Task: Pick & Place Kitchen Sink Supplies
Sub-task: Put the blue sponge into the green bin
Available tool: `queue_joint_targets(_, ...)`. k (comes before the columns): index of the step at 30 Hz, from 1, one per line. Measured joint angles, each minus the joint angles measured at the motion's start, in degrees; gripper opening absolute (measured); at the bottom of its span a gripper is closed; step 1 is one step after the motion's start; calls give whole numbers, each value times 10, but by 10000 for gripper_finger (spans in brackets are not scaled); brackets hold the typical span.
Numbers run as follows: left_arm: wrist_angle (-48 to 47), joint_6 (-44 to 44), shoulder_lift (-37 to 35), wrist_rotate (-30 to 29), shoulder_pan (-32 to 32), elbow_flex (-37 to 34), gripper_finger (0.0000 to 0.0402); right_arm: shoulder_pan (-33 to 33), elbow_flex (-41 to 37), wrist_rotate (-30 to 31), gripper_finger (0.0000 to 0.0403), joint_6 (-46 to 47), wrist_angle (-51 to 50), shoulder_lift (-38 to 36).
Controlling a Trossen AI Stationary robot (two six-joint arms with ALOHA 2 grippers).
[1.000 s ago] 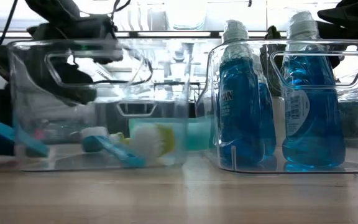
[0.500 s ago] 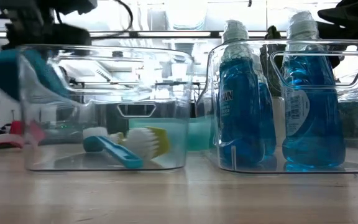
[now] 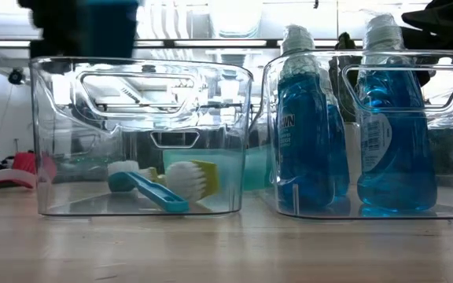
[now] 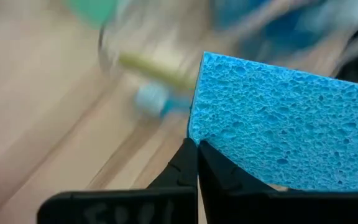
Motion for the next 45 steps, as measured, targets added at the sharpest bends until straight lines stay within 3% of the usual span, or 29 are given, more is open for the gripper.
queue_joint_targets(4,117,-91,-6,-79,7,2,0,0,0,0,70,0,0,0)
queue_joint_targets(8,242,-82,10,-119,34,2,0,0,0,0,69,0,0,0)
queue_joint_targets(14,323,-144,67,-226,91,1,0,0,0,0,79,0,0,0)
queue_joint_targets(18,397,-202,123,-221,135,1,0,0,0,0,84,0,0,0)
queue_joint_targets(24,528,-245,221,-151,178,1,0,0,0,0,85,0,0,0)
queue_joint_targets(29,497,-326,279,-125,191,4,0,0,0,0,75,-1,0,0)
queue_joint_targets(33,442,-338,315,-114,197,53,0,0,0,0,68,-1,0,0)
queue_joint_targets(38,240,-297,354,-112,224,162,0,0,0,0,72,-1,0,1)
queue_joint_targets(41,122,-287,385,-81,243,222,0,0,0,0,78,-1,0,1)
queue_joint_targets(45,86,-276,429,-53,253,283,0,0,0,0,84,-1,0,1)
